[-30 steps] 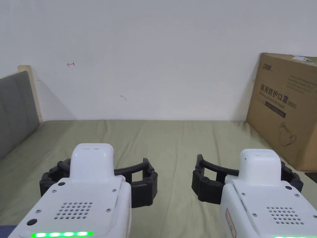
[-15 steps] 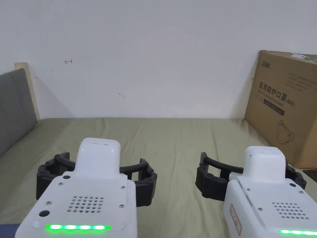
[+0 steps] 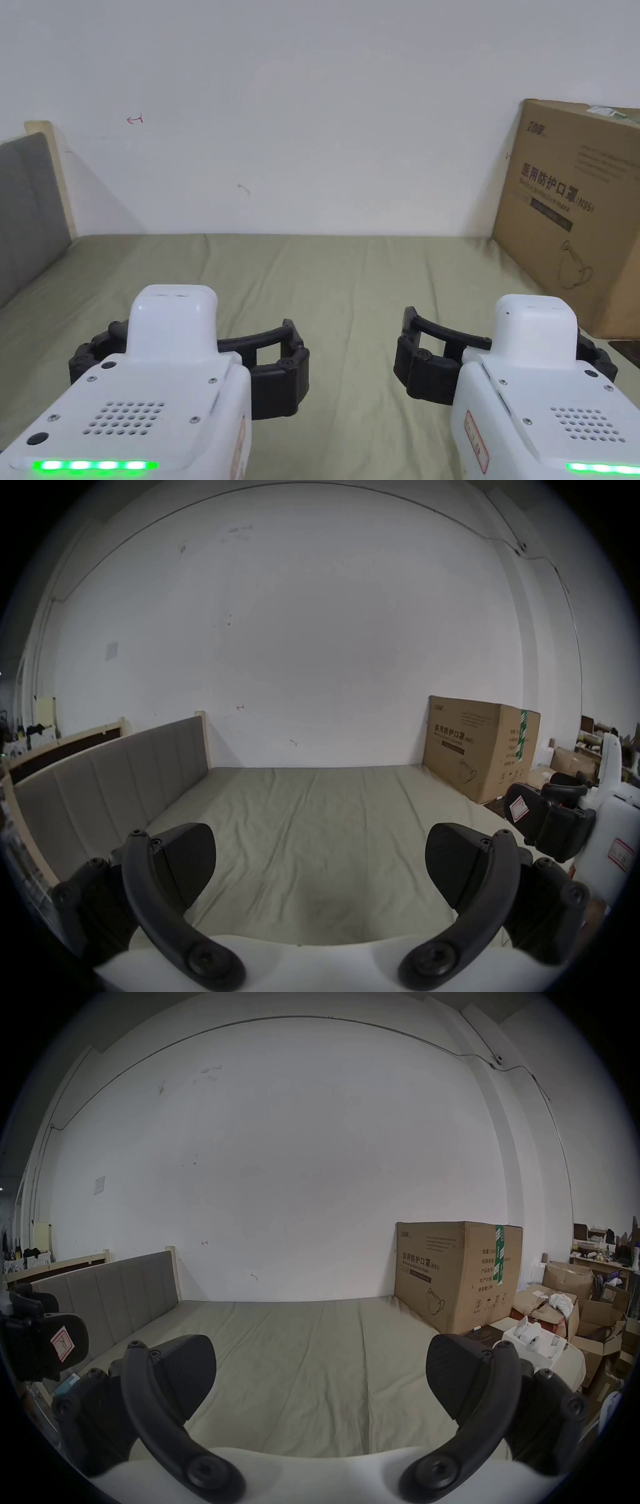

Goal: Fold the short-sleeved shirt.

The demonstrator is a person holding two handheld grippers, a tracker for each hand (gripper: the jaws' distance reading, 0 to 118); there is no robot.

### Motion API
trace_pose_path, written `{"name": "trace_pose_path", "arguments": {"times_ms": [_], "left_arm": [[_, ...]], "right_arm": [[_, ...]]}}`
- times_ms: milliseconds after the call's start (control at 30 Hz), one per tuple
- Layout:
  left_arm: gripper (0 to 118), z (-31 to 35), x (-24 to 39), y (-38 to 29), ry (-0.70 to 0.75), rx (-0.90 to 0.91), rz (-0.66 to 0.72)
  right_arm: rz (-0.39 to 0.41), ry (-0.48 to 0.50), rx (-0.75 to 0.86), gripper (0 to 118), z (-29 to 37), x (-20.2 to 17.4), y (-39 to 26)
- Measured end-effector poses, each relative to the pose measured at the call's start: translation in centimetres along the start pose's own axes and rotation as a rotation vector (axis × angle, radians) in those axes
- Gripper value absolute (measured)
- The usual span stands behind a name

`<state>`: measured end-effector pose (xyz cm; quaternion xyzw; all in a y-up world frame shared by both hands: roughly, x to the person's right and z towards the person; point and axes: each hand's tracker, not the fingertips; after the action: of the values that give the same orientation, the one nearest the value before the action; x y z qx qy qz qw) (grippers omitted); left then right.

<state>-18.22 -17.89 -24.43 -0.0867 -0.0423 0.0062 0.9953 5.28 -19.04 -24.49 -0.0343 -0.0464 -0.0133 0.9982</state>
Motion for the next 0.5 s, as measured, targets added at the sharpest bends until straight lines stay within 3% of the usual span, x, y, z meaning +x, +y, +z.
{"name": "trace_pose_path", "arguments": {"times_ms": [500], "left_arm": [[118, -0.12, 0.32, -0.37, 0.021, 0.042, -0.028]], "right_arm": [[0.02, 0.005, 0.007, 118, 0.04, -0.39, -0.2]]}}
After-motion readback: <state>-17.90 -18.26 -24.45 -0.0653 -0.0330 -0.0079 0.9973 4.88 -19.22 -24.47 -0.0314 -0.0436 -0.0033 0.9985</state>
